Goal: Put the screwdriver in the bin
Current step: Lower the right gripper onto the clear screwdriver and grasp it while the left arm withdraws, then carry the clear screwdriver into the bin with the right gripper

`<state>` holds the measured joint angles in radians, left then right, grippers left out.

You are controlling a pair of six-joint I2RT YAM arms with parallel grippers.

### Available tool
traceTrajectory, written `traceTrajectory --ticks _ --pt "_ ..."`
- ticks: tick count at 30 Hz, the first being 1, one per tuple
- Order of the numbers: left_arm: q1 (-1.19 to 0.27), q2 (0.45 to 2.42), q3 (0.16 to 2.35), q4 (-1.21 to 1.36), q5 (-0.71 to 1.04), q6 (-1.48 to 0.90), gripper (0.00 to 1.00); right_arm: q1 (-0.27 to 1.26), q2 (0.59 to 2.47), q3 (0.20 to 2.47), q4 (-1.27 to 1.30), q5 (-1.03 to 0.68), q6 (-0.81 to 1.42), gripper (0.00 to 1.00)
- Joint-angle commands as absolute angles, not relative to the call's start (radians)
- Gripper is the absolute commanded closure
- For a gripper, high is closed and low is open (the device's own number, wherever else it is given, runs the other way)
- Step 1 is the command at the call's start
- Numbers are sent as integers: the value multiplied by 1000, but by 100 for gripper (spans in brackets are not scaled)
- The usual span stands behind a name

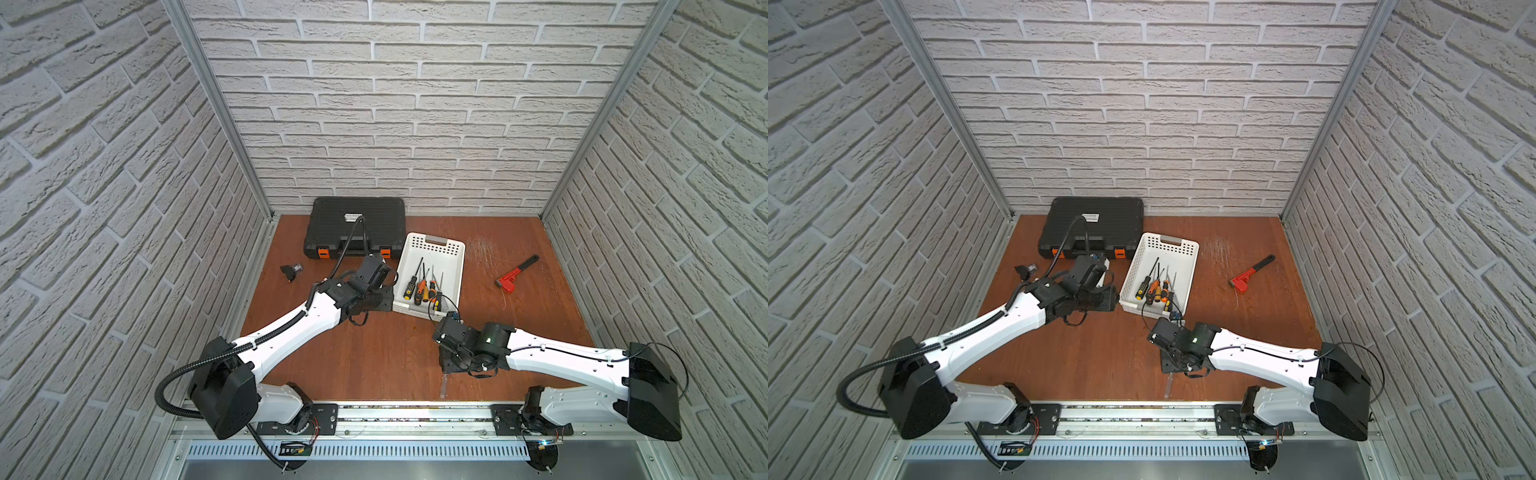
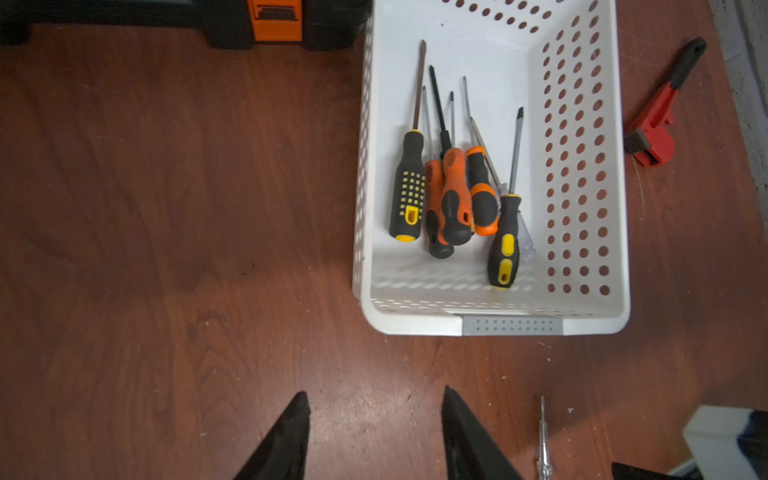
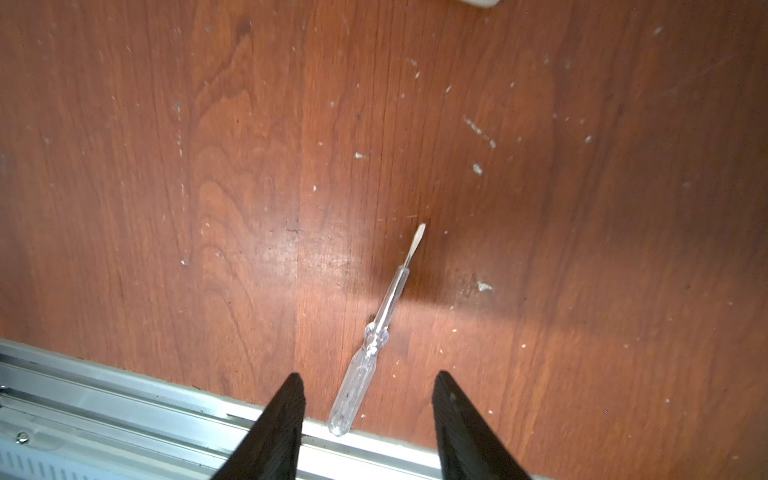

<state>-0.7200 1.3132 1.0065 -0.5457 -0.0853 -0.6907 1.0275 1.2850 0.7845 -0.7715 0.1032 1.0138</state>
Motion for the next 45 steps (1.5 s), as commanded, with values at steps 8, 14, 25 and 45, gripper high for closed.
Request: traceTrajectory --ticks 8,14,25,45 --pt "-712 1233 920 -525 -189 -756 46 1076 1411 704 -636 21 1101 55" --pt "-708 1264 946 -531 -189 -744 45 1078 1454 700 -611 0 1095 63" --pt "-706 1294 967 -531 -186 -749 45 1078 1462 675 -605 -24 1092 86" --pt "-635 1254 965 -539 -205 -761 45 1063 1356 1005 -968 15 649 95"
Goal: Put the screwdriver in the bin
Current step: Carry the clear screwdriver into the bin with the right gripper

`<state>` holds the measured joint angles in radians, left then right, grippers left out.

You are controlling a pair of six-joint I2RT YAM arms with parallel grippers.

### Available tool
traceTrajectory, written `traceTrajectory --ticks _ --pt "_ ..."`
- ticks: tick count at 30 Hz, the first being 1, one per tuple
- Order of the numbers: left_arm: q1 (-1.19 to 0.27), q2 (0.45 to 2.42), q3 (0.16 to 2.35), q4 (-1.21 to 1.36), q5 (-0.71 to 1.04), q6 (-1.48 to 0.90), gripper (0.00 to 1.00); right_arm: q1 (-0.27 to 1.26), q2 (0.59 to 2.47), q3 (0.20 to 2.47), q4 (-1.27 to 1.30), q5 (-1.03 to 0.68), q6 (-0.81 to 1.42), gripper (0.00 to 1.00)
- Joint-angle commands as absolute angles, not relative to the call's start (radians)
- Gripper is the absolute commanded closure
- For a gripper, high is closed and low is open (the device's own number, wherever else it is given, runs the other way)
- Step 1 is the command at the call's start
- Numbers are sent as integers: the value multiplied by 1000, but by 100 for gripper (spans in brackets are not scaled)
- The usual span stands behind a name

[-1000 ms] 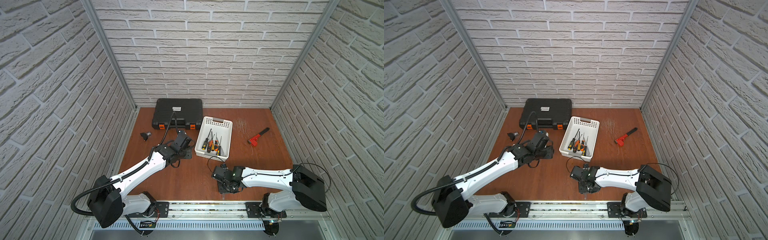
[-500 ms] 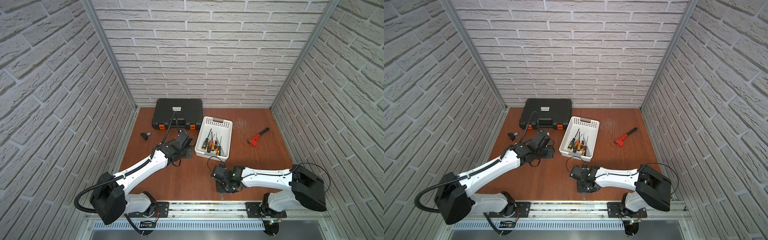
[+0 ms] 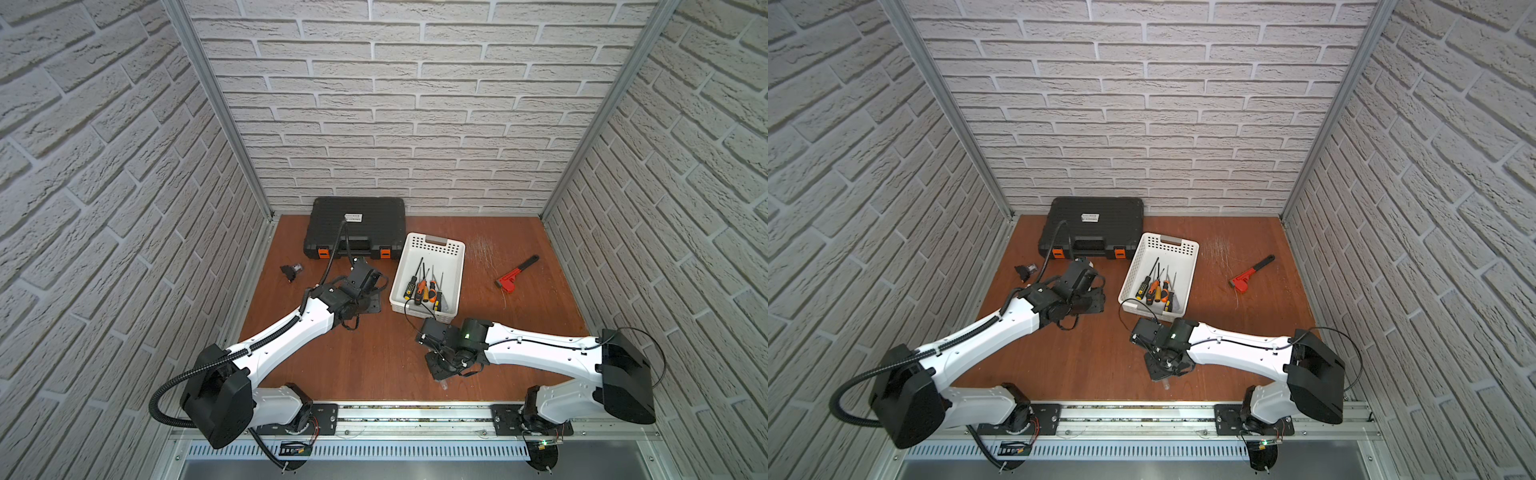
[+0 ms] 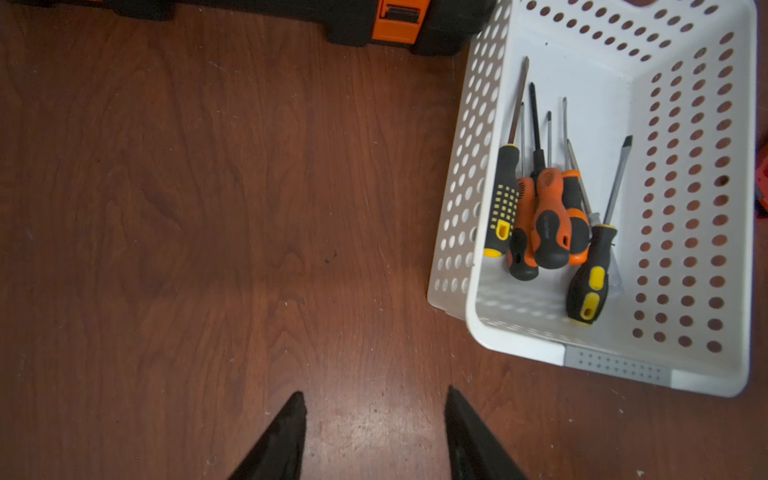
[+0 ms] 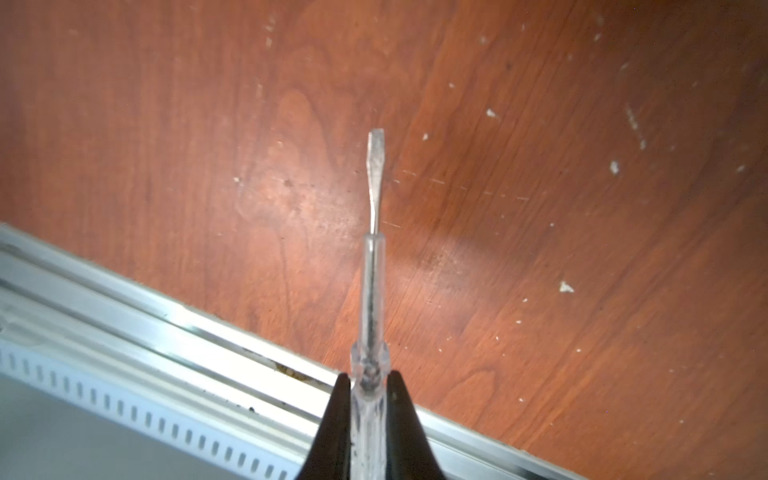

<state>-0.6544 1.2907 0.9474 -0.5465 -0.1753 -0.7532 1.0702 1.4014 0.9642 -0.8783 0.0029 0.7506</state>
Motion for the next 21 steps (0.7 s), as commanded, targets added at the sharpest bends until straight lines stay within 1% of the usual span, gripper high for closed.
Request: traceTrajectory --ticks 1,5,11,16,21 --pt "-629 1243 962 -544 -212 -761 45 1051 1349 1024 -968 8 644 94" --pt "-606 1201 951 -557 -227 -767 45 953 1332 1130 -946 -55 641 94" --pt "-586 1186 953 -566 -216 -769 45 735 1364 1257 -789 -182 654 94" --pt "-586 1178 941 -560 -206 -781 45 616 1485 1335 -708 -180 619 94" --pt "-584 1178 939 -561 -190 -787 45 528 1659 1365 -619 -234 612 94"
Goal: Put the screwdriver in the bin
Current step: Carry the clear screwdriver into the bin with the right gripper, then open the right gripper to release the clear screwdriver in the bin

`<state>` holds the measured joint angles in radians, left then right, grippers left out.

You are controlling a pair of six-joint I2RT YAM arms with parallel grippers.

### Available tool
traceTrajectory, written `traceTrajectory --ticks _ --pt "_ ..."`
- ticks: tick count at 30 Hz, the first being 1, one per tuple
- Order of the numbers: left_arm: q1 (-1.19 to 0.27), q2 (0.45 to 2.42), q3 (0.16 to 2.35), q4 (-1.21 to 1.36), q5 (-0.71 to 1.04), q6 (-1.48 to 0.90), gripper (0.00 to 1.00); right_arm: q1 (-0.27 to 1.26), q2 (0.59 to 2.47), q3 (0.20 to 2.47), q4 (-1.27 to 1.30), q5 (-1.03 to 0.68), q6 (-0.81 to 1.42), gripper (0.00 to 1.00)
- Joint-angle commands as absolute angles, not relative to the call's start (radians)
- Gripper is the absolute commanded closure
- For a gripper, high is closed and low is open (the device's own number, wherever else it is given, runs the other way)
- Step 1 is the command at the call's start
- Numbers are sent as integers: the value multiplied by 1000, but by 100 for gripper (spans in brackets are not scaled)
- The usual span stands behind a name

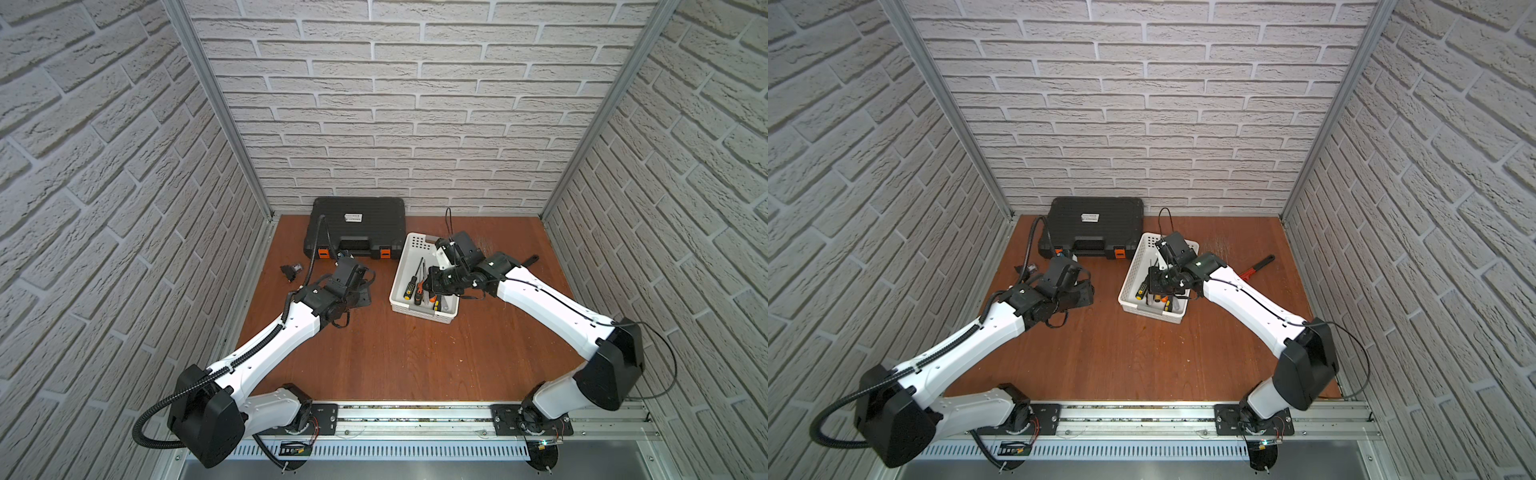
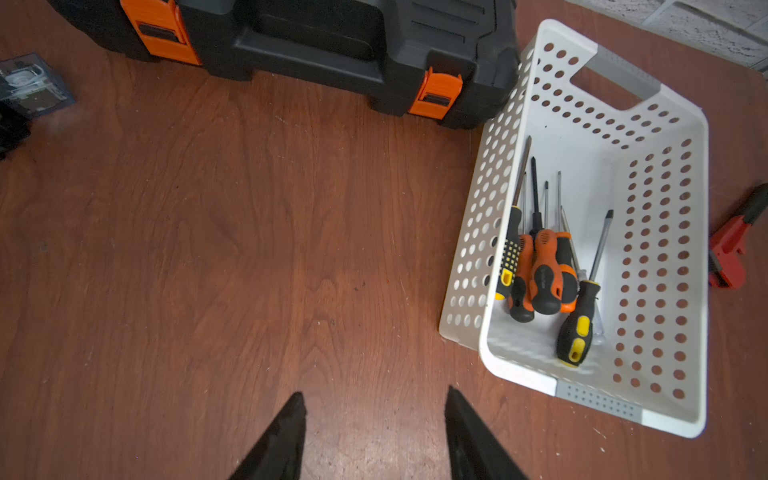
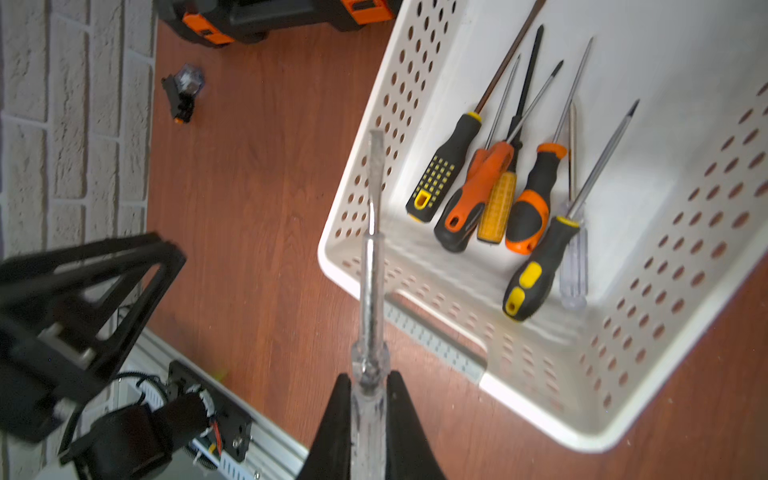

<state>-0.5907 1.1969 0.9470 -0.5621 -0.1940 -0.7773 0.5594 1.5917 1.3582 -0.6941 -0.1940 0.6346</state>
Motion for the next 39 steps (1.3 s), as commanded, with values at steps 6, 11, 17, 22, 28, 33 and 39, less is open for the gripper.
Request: traceTrajectory --ticks 6,11,17,22,28,33,39 --pt "-579 1164 934 -569 -198 -787 45 476 1813 1362 -520 -230 640 95" --pt "-574 1160 937 -576 -198 -784 45 469 1868 1345 -506 -192 639 95" --pt "-568 1185 935 -552 -181 -787 45 464 1887 1339 -526 -112 617 94" --pt "-568 1205 950 -546 -163 -787 45 460 1920 1339 -514 -113 623 94" --pt "-568 1204 953 -551 -161 -788 45 460 1940 1345 -507 -124 623 80" --pt "-568 1197 956 -559 -161 -787 42 459 1884 1358 -521 -117 606 65" --pt "-565 1187 960 -572 -172 -776 35 460 1781 1394 -557 -128 579 63"
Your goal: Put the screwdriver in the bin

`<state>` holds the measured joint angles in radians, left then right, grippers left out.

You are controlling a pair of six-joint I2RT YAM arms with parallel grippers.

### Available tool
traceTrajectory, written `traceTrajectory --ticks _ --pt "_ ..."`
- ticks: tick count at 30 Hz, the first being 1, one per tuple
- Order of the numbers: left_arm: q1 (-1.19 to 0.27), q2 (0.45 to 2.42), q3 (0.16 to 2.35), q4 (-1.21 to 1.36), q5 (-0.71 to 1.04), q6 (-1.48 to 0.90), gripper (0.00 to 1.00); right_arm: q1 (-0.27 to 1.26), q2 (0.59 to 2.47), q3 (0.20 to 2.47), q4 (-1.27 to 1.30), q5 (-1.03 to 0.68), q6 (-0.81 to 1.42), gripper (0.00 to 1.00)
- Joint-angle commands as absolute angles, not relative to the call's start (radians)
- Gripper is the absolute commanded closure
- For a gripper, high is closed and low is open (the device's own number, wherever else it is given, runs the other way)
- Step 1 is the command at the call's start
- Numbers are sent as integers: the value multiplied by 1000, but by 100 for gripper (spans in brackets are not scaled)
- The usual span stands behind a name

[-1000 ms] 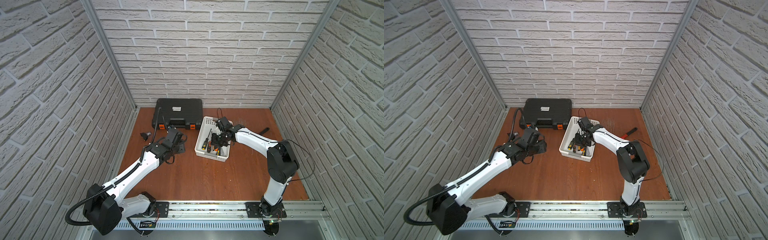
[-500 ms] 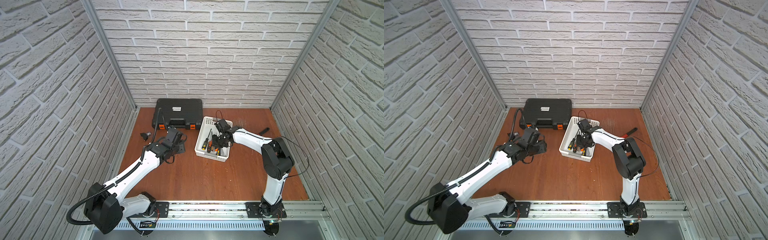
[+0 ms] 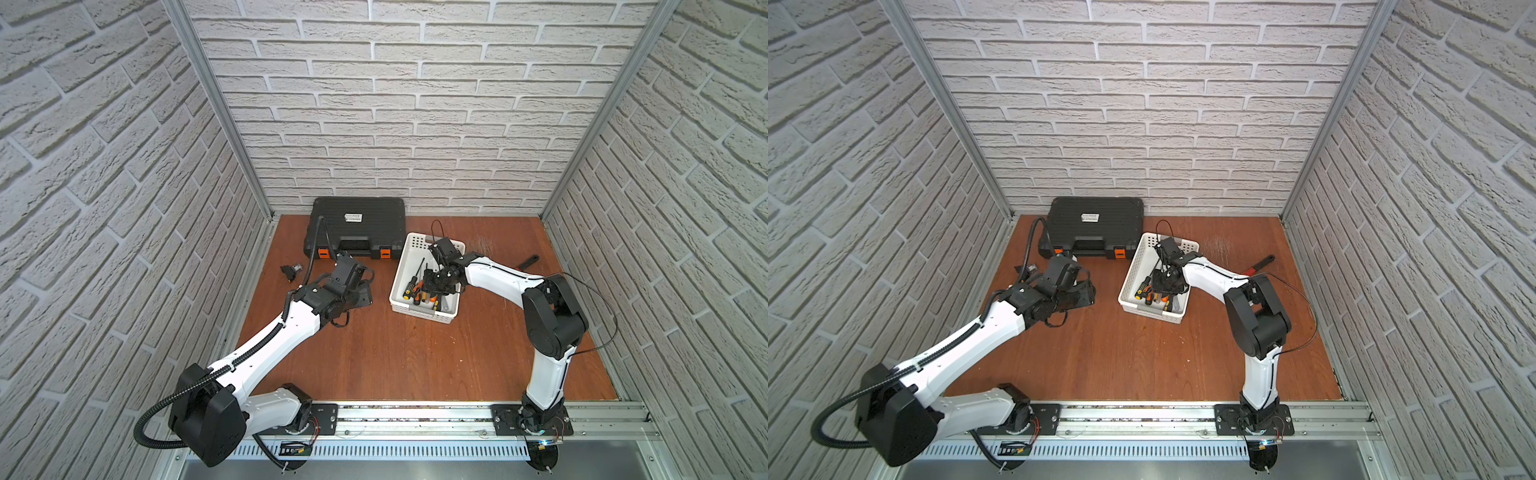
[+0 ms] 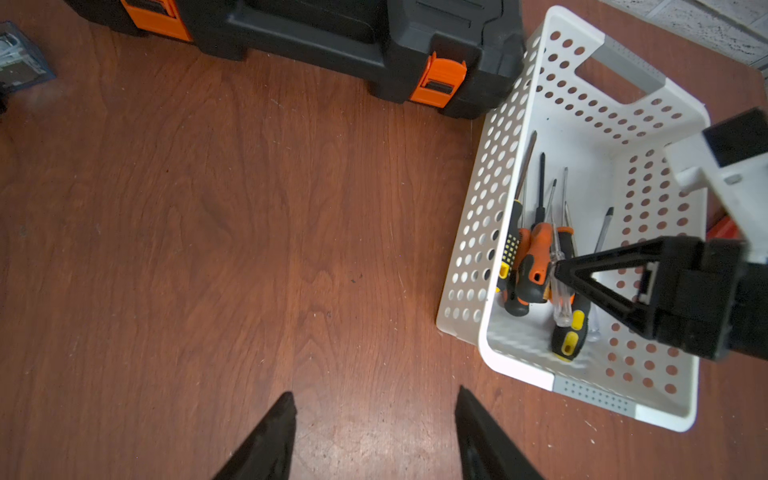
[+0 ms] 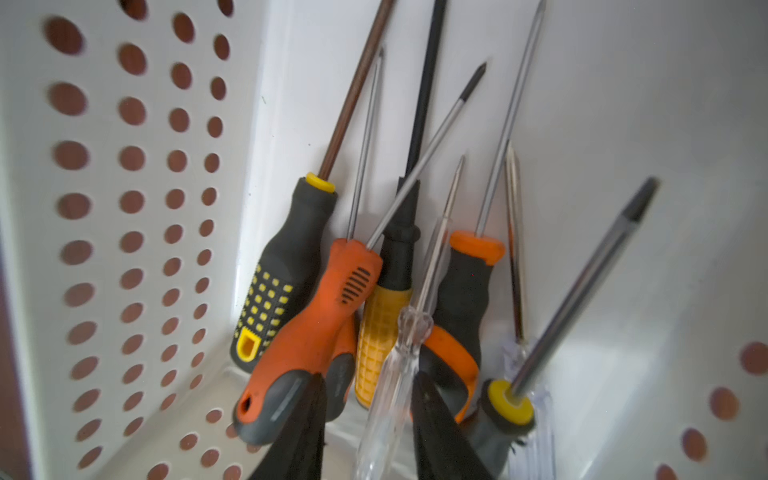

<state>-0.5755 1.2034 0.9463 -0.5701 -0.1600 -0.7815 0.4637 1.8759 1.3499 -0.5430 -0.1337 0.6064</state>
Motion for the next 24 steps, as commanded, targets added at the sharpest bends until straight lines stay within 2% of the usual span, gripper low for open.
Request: traceTrajectory --ticks 1,6,9,12,13,18,20,23,24 --pt "-561 1187 963 -576 -173 -772 34 461 1762 1399 -562 -129 573 63" --pt "-523 1171 963 -575 -160 -745 25 463 1655 1392 -578 -109 520 63" --pt "-487 1160 960 -569 -169 -706 5 464 1573 1361 -580 -53 465 63" --pt "-429 1159 943 -549 -186 -648 2 463 1490 1327 -576 9 382 60" --pt "-401 1165 935 -539 -187 -620 2 462 1460 1318 -574 28 347 57" --pt "-266 1199 867 -446 -198 -519 2 453 1328 1206 -485 200 224 21" --pt "-232 1185 804 -346 -218 -462 2 430 1275 1148 -429 246 185 11" --pt "-226 1160 690 -171 -287 -358 2 387 1172 978 -206 259 69 1" --pt "-221 1155 654 -117 -303 -334 2 376 1146 907 -116 251 20 1"
